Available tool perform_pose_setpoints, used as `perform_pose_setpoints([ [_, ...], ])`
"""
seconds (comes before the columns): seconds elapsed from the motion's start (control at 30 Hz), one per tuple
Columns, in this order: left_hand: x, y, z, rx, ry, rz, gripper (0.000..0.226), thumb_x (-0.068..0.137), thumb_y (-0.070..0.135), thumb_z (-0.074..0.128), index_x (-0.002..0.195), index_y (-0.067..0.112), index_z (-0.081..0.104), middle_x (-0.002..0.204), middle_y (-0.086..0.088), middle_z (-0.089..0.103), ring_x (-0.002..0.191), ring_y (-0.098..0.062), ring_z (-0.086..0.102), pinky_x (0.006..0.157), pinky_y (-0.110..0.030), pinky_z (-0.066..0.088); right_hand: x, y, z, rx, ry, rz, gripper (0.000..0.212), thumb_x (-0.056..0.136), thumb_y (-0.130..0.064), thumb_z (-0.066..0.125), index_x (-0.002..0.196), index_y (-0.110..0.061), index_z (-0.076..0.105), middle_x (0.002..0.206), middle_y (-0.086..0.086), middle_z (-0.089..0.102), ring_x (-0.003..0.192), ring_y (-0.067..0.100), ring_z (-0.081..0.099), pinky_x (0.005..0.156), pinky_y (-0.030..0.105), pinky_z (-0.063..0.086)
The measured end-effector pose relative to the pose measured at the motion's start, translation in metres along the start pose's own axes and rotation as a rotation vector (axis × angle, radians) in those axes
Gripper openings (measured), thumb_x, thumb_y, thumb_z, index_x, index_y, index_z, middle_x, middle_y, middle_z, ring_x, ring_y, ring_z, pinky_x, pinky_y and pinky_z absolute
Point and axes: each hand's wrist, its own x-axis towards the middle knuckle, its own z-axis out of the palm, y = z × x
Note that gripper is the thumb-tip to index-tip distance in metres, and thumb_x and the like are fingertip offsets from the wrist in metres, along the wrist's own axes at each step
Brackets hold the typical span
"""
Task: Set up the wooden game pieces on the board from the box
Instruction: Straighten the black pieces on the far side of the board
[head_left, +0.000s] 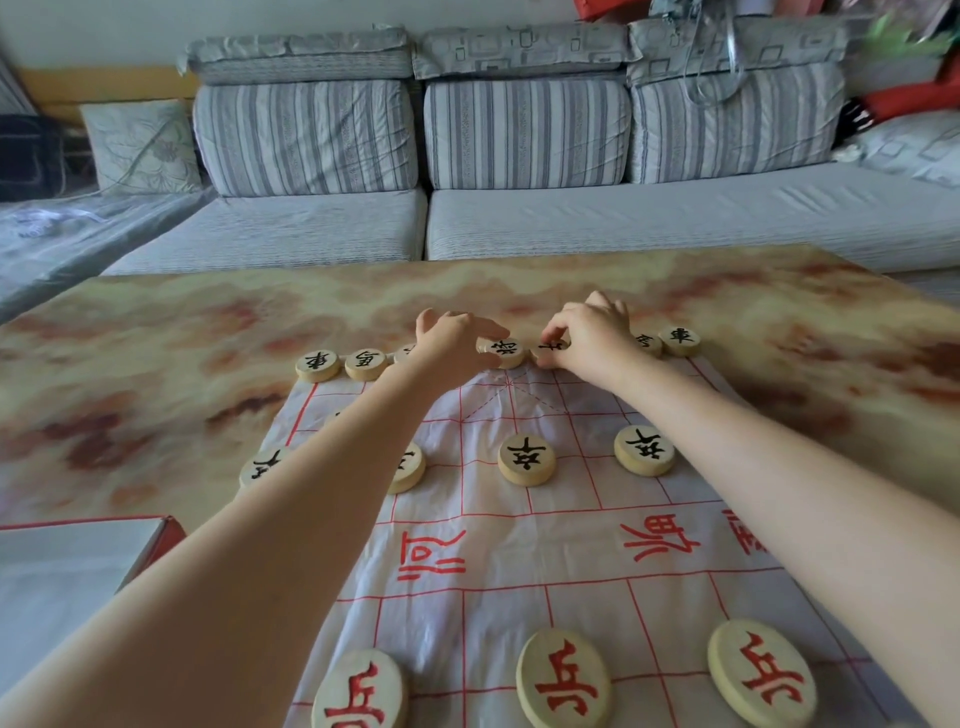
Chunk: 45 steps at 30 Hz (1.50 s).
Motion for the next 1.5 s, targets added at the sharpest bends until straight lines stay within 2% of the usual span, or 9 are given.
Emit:
perform_pose_setpoints([
  [0.13, 0.000, 0.002, 0.003, -0.005, 0.057, -0.015, 0.050, 0.074, 0.058, 0.062, 0.117, 0.032, 0.060, 0.107, 0.012, 0.067, 0.123, -0.016, 0.038, 0.106, -0.035, 0.015, -0.005, 0.000, -0.002, 0.082, -0.038, 0.049, 0.027, 0.081, -0.037, 0.067, 0.107, -0.029, 0.066, 0.091, -0.006, 0.050, 0.106, 0.021, 0.034, 0.086, 0.029, 0.021],
  [0.23, 0.000, 0.004, 0.006, 0.067, 0.073, -0.020, 0.056, 0.072, 0.064, 0.060, 0.118, 0.033, 0.059, 0.113, 0.009, 0.063, 0.125, -0.019, 0.033, 0.106, -0.034, 0.016, -0.007, 0.002, -0.003, 0.177, -0.058, 0.080, 0.031, 0.081, -0.030, 0.067, 0.111, -0.034, 0.062, 0.107, -0.001, 0.051, 0.118, 0.022, 0.032, 0.086, 0.028, 0.020],
  [0.33, 0.001, 0.006, 0.007, 0.049, 0.046, -0.015, 0.059, 0.073, 0.061, 0.061, 0.125, 0.035, 0.053, 0.129, 0.004, 0.054, 0.133, -0.019, 0.027, 0.110, -0.038, 0.010, -0.004, 0.004, -0.007, 0.250, -0.033, 0.113, 0.043, 0.077, -0.037, 0.071, 0.117, -0.029, 0.060, 0.115, -0.006, 0.058, 0.120, 0.021, 0.032, 0.087, 0.030, 0.021],
  [0.47, 0.002, 0.005, 0.010, -0.039, -0.003, 0.000, 0.049, 0.079, 0.049, 0.063, 0.126, 0.035, 0.052, 0.127, 0.010, 0.058, 0.135, -0.012, 0.032, 0.114, -0.044, 0.008, 0.000, 0.005, -0.005, 0.152, -0.025, 0.127, 0.053, 0.070, -0.050, 0.073, 0.115, -0.027, 0.060, 0.108, -0.005, 0.063, 0.116, 0.021, 0.035, 0.087, 0.032, 0.023],
  [0.6, 0.003, 0.002, 0.010, -0.122, 0.033, -0.020, 0.048, 0.078, 0.046, 0.065, 0.123, 0.032, 0.055, 0.117, 0.012, 0.065, 0.121, -0.012, 0.048, 0.108, -0.038, 0.013, 0.001, 0.004, 0.002, 0.106, -0.019, 0.085, 0.045, 0.072, -0.042, 0.075, 0.112, -0.025, 0.062, 0.105, -0.004, 0.064, 0.115, 0.020, 0.035, 0.077, 0.032, 0.017],
  [0.8, 0.001, 0.003, 0.013, -0.047, 0.120, -0.040, 0.050, 0.075, 0.055, 0.065, 0.117, 0.028, 0.059, 0.110, 0.010, 0.067, 0.120, -0.015, 0.045, 0.103, -0.034, 0.017, 0.002, 0.006, 0.004, 0.166, -0.052, 0.097, 0.042, 0.078, -0.026, 0.071, 0.118, -0.028, 0.058, 0.115, -0.008, 0.063, 0.120, 0.018, 0.033, 0.080, 0.030, 0.016],
  [1.03, -0.004, 0.005, 0.011, -0.029, 0.122, -0.038, 0.055, 0.074, 0.054, 0.065, 0.121, 0.026, 0.058, 0.122, 0.005, 0.061, 0.130, -0.015, 0.034, 0.107, -0.033, 0.013, 0.000, 0.009, 0.001, 0.217, -0.047, 0.124, 0.054, 0.073, -0.044, 0.073, 0.122, -0.027, 0.057, 0.120, -0.008, 0.058, 0.120, 0.020, 0.032, 0.084, 0.029, 0.019],
  [1.23, -0.002, 0.001, 0.015, -0.019, 0.143, -0.017, 0.050, 0.074, 0.052, 0.067, 0.117, 0.027, 0.061, 0.114, 0.008, 0.066, 0.124, -0.012, 0.044, 0.104, -0.033, 0.016, 0.000, 0.009, 0.005, 0.150, -0.017, 0.084, 0.045, 0.076, -0.039, 0.072, 0.117, -0.026, 0.060, 0.115, -0.006, 0.063, 0.119, 0.017, 0.035, 0.067, 0.030, 0.008],
  [1.5, -0.002, 0.005, 0.014, -0.013, 0.140, -0.074, 0.053, 0.071, 0.053, 0.069, 0.116, 0.025, 0.062, 0.115, 0.008, 0.065, 0.125, -0.013, 0.041, 0.103, -0.033, 0.012, 0.000, 0.011, 0.006, 0.197, -0.052, 0.087, 0.044, 0.077, -0.035, 0.071, 0.119, -0.027, 0.059, 0.120, -0.006, 0.061, 0.122, 0.018, 0.034, 0.080, 0.029, 0.017],
])
